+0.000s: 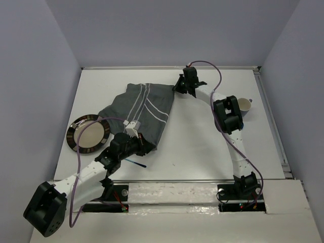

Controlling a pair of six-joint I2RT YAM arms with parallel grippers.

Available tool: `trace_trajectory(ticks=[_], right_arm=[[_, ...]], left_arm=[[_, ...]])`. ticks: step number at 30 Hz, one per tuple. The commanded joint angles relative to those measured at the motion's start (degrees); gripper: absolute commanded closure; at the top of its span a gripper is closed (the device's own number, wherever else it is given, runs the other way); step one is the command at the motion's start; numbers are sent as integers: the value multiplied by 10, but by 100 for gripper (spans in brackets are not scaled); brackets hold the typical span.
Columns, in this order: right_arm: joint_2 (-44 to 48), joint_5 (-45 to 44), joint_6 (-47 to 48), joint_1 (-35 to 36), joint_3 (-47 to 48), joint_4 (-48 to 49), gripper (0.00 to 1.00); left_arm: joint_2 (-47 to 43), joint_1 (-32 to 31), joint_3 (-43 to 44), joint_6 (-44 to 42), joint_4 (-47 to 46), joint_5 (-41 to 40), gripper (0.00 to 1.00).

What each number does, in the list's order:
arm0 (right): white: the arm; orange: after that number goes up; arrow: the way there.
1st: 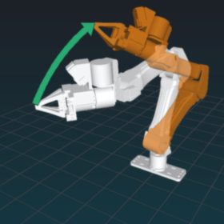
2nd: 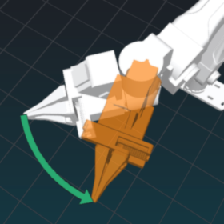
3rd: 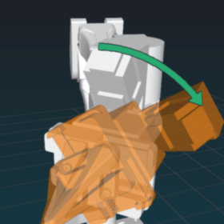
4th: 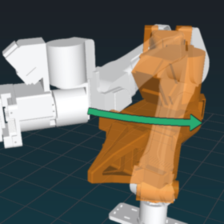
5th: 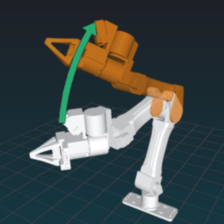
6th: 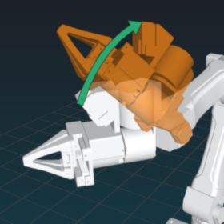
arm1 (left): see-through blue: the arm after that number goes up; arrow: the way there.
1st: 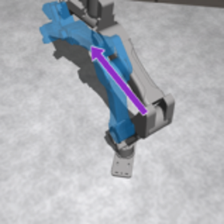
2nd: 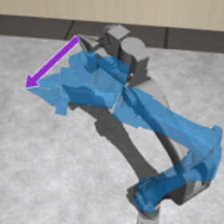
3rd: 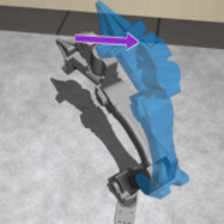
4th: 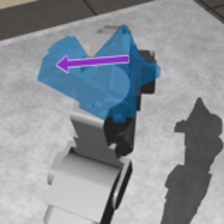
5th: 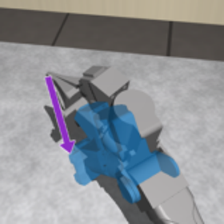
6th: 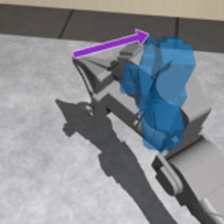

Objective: Set the dinner table for one person

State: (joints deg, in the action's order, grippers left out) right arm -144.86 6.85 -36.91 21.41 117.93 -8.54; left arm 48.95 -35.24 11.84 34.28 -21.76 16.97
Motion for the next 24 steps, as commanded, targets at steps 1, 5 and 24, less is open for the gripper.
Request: trace_trajectory(ticks=[1, 5, 24], right_arm=[[19, -22, -2, 2, -40, 26, 100], [99, -71, 21, -4, -131, 78, 100], [516, -204, 30, -89, -678, 187, 100]], left_arm=[[-12, -2, 2, -8, -2, -6, 100], [-6, -2, 3, -8, 1, -23, 100], [-4, -5, 124, -1, 190, -260, 32]])
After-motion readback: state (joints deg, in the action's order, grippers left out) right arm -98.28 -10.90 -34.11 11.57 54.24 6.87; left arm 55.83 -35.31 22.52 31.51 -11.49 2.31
